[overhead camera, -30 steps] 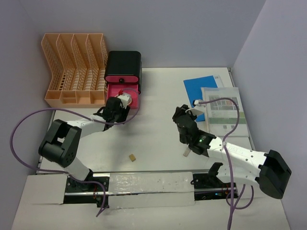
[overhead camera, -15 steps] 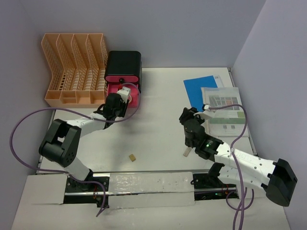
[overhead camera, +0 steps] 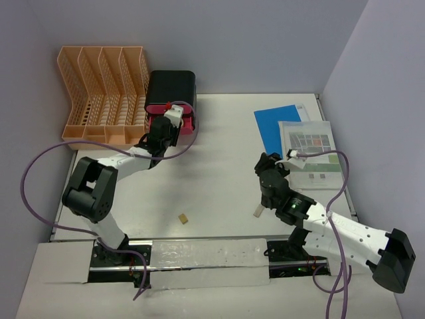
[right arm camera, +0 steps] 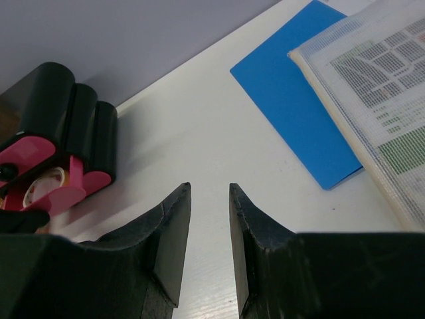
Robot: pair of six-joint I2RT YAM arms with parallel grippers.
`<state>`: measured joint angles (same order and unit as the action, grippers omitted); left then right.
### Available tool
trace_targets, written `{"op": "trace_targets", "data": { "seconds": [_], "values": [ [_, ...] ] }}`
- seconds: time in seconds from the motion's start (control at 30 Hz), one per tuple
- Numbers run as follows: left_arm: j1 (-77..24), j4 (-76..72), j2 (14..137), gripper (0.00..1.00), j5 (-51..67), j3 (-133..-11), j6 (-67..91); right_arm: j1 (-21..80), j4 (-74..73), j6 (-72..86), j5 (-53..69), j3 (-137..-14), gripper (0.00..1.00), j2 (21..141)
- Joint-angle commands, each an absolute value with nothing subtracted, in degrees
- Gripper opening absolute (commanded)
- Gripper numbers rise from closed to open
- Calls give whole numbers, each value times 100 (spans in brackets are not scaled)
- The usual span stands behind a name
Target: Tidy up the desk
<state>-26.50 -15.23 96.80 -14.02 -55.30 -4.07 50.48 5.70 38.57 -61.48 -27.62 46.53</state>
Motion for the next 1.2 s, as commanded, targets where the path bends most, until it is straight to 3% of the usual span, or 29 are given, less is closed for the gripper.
{"op": "trace_targets", "data": {
  "seconds": [0.0,0.33,0.63,1.17],
  "values": [
    [-2663,-2262,10212,45,-1783,-6026,-659,5025,201,4117,-6670,-2740,37,4363],
    [-2668,-2581,10951,46,-2162,-6622,-849,5024,-380,4344,-6893,-2494,37,3620],
    [-2655,-2574,11211,62,-2299,-6902,-948,5027,-908,4641,-6970,-2461,37,3463],
    [-2667,-1113,10303,63,-1005,-6205,-171,5019,-995,4767,-6945,-2454,37,3509]
  ]
}}
